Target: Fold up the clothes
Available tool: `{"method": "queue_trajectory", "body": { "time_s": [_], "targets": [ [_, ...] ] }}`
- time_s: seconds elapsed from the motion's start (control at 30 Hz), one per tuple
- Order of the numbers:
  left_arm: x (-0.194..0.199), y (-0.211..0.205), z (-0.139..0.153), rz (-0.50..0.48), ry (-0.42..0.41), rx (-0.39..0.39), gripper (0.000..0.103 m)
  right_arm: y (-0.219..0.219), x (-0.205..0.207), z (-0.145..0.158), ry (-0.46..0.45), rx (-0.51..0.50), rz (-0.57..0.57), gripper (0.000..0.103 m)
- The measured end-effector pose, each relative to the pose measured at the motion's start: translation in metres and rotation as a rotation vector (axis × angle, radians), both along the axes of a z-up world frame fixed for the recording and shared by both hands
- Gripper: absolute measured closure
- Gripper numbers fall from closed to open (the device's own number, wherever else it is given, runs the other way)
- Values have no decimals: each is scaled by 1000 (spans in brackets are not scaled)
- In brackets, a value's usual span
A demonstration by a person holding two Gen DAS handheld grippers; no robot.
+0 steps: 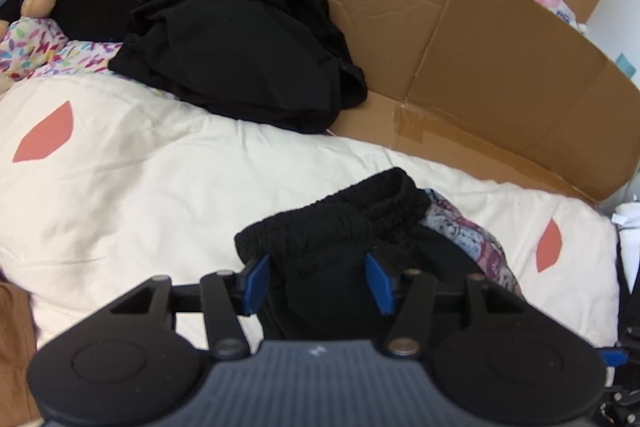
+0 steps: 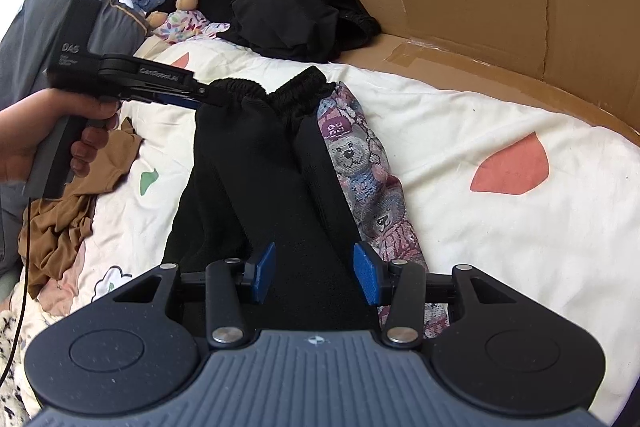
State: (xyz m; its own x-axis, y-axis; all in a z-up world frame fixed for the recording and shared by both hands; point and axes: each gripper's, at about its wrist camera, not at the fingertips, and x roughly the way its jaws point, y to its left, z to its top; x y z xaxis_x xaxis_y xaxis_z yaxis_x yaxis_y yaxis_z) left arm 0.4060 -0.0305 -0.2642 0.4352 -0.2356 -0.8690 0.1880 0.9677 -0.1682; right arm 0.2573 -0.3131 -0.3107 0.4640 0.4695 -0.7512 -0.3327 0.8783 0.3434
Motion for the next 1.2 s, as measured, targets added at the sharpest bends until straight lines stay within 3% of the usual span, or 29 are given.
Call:
{"method": "queue_trajectory", "body": {
  "time_s": [0.4,0.6,0.7,0.8,0.97,1.03,1.2],
  "targets": [
    [-4,-1,1,-124,37,119,53,-4,-1,-7,9,-20,1,55],
    [2,-7,30,-147,-39,136,56,-8,2,-16,15,-9,-25,55],
    [7,-18,37,-163,-76,102,55,-11,6,-21,27,21,-52,56],
    [10,-34,31,-194,-87,93,50,-10,7,-23,32,34,-59,58],
    [12,-50,4,-252,-76,142,47,-4,1,-25,38,26,-23,63],
    [8,-51,-9,-301,-72,193,48,-2,-3,-26,40,22,-6,63],
    [-1,-33,-21,-328,-31,183,54,2,-6,-28,32,3,22,63]
  ]
}}
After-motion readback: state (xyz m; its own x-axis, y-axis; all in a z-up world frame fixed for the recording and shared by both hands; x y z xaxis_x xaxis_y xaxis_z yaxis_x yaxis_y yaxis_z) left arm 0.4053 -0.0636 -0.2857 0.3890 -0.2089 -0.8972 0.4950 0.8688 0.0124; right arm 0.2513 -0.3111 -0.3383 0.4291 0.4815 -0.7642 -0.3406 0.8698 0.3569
